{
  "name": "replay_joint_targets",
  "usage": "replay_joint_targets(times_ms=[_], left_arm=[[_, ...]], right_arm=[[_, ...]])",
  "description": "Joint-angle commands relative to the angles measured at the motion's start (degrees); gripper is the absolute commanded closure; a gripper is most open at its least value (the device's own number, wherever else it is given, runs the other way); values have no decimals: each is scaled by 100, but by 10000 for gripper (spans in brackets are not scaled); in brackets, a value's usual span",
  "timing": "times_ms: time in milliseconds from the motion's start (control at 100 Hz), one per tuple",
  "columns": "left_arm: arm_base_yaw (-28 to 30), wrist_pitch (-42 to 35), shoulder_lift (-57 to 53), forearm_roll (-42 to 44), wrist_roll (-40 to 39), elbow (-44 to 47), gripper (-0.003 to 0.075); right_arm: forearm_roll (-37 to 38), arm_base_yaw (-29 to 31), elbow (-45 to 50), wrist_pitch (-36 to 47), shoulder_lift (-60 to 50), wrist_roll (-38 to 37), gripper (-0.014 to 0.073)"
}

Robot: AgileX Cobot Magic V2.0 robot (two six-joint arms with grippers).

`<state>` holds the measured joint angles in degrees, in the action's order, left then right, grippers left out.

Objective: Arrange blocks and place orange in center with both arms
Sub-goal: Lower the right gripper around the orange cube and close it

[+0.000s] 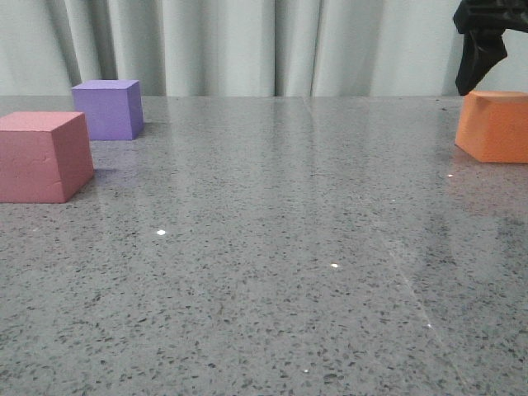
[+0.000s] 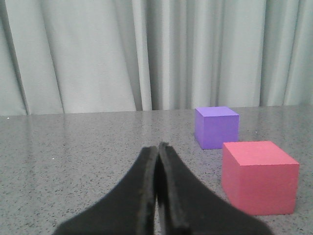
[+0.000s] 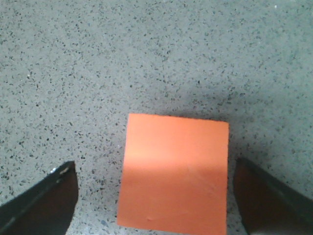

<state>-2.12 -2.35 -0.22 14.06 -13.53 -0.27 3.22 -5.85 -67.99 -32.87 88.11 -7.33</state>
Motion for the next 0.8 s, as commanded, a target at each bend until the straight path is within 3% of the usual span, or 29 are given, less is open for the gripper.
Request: replay_joint_targets(times_ms=[0,450,790], left_arm=[[8,-449,-190,-8,0,314,739],[8,-449,-190,-8,0,314,739],[8,-449,-190,-8,0,314,739]], right_arm=[[8,29,-201,253,-188,74,-43],[8,101,-201,339,-145,6,-43],[8,108,-201,385,511,6,-42]])
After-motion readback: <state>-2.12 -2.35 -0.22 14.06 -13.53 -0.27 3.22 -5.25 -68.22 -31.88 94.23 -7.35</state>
